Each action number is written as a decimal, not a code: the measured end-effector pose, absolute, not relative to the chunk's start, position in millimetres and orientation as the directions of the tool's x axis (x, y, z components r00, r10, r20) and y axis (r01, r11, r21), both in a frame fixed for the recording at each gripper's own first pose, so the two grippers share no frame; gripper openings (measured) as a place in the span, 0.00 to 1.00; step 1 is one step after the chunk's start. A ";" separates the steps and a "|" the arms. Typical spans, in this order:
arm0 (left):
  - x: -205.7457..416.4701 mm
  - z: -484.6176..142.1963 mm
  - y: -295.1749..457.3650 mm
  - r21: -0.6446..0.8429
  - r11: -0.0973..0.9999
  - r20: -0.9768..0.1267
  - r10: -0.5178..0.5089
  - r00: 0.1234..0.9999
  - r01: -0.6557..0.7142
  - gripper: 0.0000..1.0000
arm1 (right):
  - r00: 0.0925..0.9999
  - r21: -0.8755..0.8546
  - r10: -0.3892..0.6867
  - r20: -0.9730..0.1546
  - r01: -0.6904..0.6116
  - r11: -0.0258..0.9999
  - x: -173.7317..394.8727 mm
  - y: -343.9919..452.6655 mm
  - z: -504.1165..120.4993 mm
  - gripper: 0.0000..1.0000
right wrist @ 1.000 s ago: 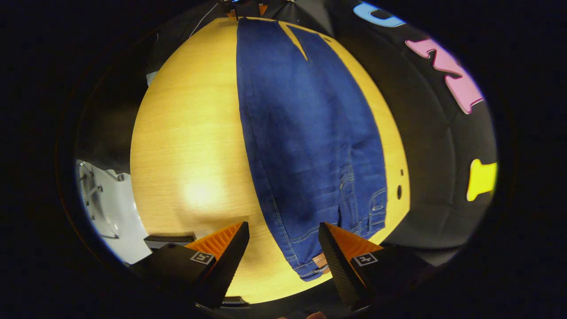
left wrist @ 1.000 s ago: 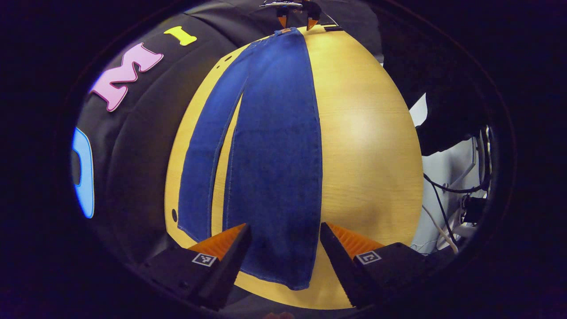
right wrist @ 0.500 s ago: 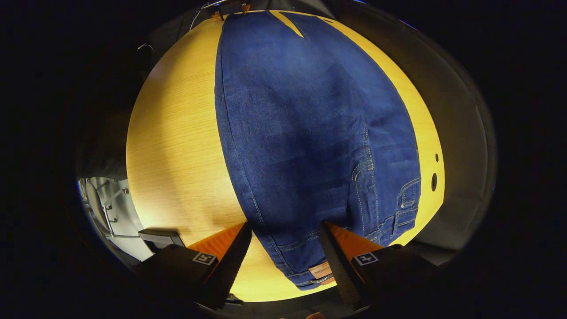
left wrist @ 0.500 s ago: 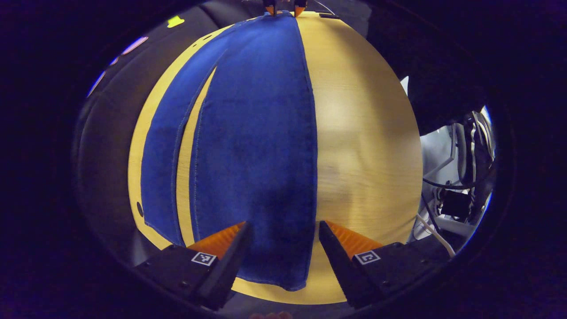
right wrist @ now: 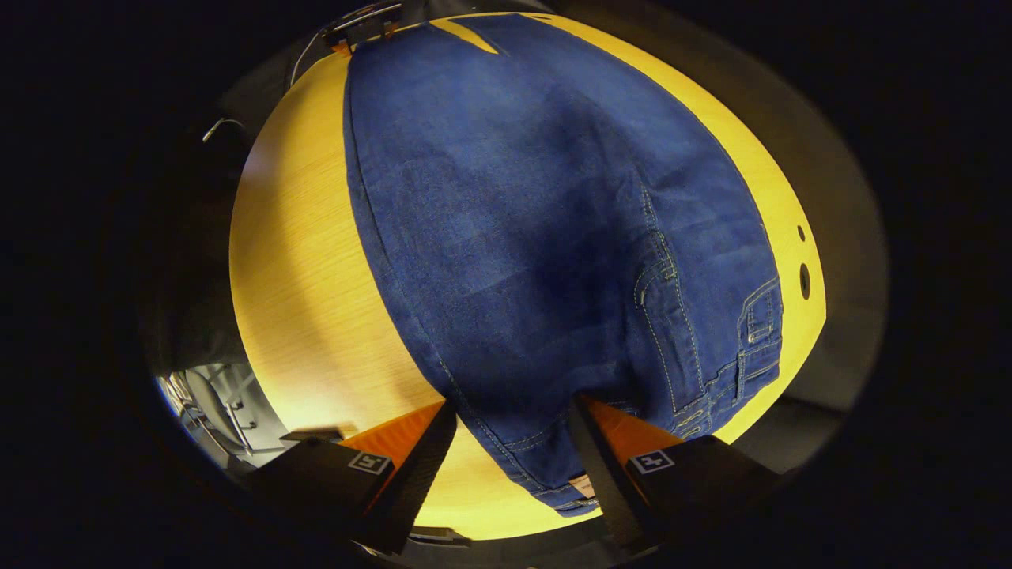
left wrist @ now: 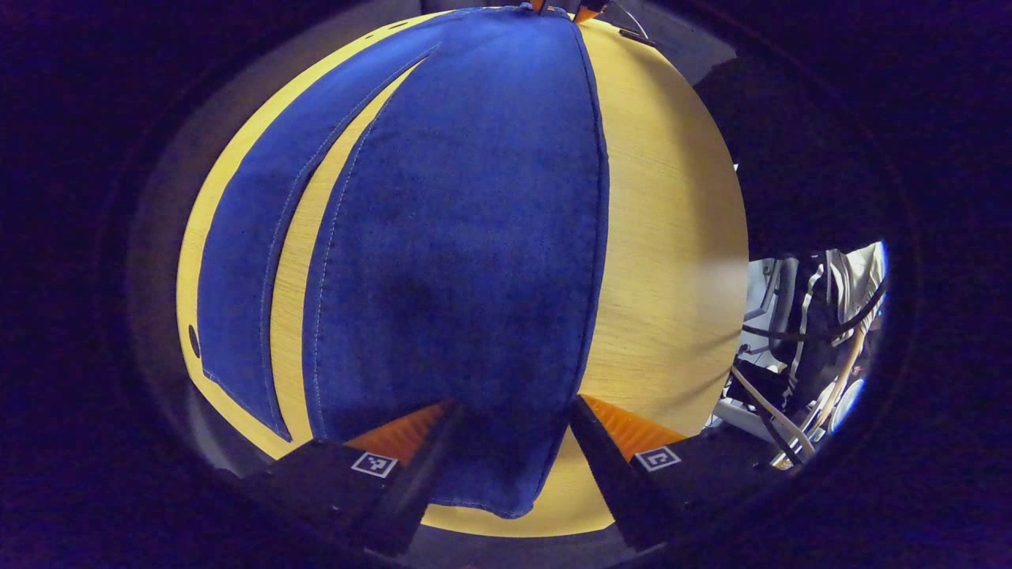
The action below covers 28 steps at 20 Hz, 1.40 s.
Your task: Grasp the waist and the cuffs of the jeans and fold them to make the two legs overlap; first hold the waist and fold one-third of the jeans toward the cuffs, then hold the cuffs and fold the remaining one-third in the same direction to finish folding.
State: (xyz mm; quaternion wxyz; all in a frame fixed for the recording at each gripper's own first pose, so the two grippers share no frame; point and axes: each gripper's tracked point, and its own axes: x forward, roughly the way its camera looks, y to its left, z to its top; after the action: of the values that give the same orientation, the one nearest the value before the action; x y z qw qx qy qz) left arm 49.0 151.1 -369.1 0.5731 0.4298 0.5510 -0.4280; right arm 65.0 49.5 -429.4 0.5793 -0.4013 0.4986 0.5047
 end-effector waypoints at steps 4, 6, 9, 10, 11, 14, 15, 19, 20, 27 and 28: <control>65.9 -365.7 154.4 0.031 0.388 -0.996 -0.063 0.060 0.921 0.65 | 0.046 0.010 0.185 -0.982 -0.957 0.291 89.0 52.6 -431.9 0.57; 78.0 -363.9 154.1 0.030 0.458 -0.992 -0.096 0.083 0.888 0.26 | 0.089 -0.022 0.186 -0.978 -0.942 0.336 96.5 51.4 -430.8 0.29; 100.1 -362.2 160.6 0.103 0.545 -0.982 -0.077 0.172 0.832 0.06 | 0.097 -0.017 0.182 -0.979 -0.916 0.400 95.9 51.4 -430.6 0.07; 104.4 -360.1 160.3 0.113 0.565 -0.980 -0.075 0.187 0.818 0.06 | 0.096 -0.012 0.185 -0.978 -0.912 0.409 95.4 51.5 -429.4 0.07; 102.7 -356.0 158.3 0.112 0.565 -0.979 -0.080 0.189 0.818 0.06 | 0.098 -0.014 0.183 -0.978 -0.911 0.413 95.0 50.9 -426.0 0.07; 105.7 -335.1 160.3 0.113 0.554 -0.975 -0.096 0.198 0.825 0.06 | 0.107 0.009 0.235 -0.966 -0.896 0.443 96.3 57.1 -405.6 0.06; 110.0 -327.0 161.0 0.111 0.566 -0.972 -0.110 0.208 0.817 0.06 | 0.112 0.019 0.256 -0.960 -0.889 0.458 98.6 58.2 -396.2 0.06; 125.3 -299.4 161.8 0.125 0.597 -0.962 -0.124 0.245 0.792 0.06 | 0.117 0.072 0.339 -0.933 -0.865 0.497 114.1 62.2 -355.2 0.06; 132.0 -291.8 157.8 0.123 0.613 -0.958 -0.132 0.254 0.780 0.06 | 0.136 0.064 0.351 -0.927 -0.861 0.504 125.1 62.4 -346.2 0.06; 222.6 -224.6 156.3 0.181 0.811 -0.875 -0.126 0.467 0.557 0.06 | 0.294 0.063 0.414 -0.861 -0.748 0.661 203.9 76.4 -306.0 0.06; 240.0 -219.8 163.6 0.192 0.843 -0.862 -0.099 0.497 0.502 0.06 | 0.314 0.059 0.408 -0.857 -0.727 0.684 214.3 78.9 -307.6 0.06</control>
State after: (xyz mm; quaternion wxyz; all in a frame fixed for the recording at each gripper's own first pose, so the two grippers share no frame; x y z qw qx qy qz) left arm 240.0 163.6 -219.8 0.8380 0.2150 0.4683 -0.1793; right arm 214.3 78.9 -307.6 0.7921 -0.1725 0.4631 0.3584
